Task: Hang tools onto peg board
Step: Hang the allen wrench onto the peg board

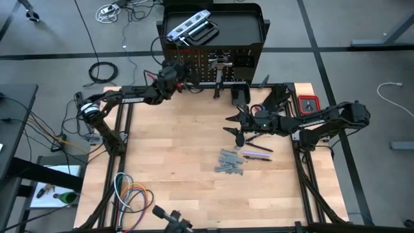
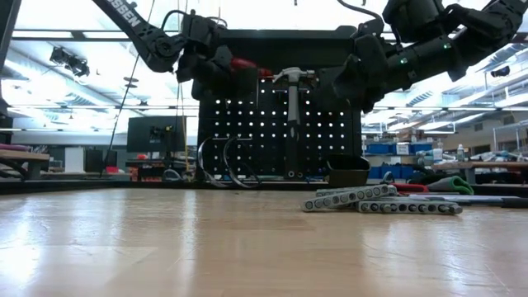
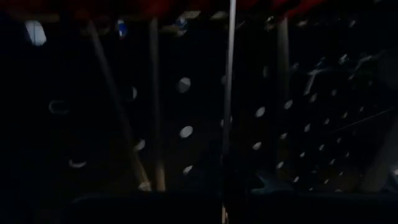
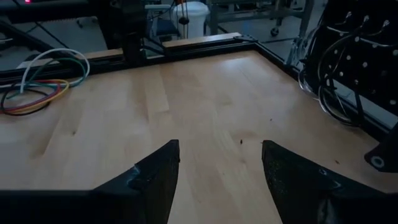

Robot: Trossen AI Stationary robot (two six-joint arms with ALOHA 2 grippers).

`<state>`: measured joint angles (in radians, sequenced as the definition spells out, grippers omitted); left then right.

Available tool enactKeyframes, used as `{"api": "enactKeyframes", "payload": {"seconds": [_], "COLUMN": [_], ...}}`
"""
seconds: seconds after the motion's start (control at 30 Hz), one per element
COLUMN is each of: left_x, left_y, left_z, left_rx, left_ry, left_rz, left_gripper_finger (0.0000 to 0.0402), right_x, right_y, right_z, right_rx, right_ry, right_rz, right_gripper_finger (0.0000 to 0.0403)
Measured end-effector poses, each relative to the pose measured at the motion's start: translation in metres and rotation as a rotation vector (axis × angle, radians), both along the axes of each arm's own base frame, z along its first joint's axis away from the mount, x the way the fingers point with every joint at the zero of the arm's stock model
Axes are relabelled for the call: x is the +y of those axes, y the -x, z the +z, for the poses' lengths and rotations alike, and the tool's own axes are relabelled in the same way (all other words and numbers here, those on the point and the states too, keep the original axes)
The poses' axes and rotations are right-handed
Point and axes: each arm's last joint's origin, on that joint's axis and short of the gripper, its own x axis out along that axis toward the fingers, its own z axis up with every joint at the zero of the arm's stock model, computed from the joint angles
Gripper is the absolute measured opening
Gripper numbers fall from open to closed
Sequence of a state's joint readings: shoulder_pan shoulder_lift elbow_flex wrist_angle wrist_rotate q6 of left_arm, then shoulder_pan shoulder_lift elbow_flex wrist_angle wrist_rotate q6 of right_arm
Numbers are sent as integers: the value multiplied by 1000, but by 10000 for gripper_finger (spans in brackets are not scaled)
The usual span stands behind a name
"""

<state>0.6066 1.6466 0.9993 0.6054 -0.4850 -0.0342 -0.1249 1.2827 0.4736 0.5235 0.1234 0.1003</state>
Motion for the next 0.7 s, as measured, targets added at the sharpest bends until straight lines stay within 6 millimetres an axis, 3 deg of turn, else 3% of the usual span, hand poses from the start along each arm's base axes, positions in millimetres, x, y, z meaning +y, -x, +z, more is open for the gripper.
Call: {"api": "enactKeyframes", "payload": {"seconds": [0.47, 0.7], "left_x": [22, 21], "left_y": [-10, -8], "left_z": [-6, -13], "left_rx": [59, 105], "left_ry": [57, 99], "left_rz": [-47, -4], "left_gripper_finger": [3, 48], "right_x": [0, 0], "right_y": [-1, -1], "right_z": [3, 2], "right_rx": [-23, -18], "right_ry": [20, 16], "right_rz": [5, 17], "right_gripper_finger": [233, 233]}}
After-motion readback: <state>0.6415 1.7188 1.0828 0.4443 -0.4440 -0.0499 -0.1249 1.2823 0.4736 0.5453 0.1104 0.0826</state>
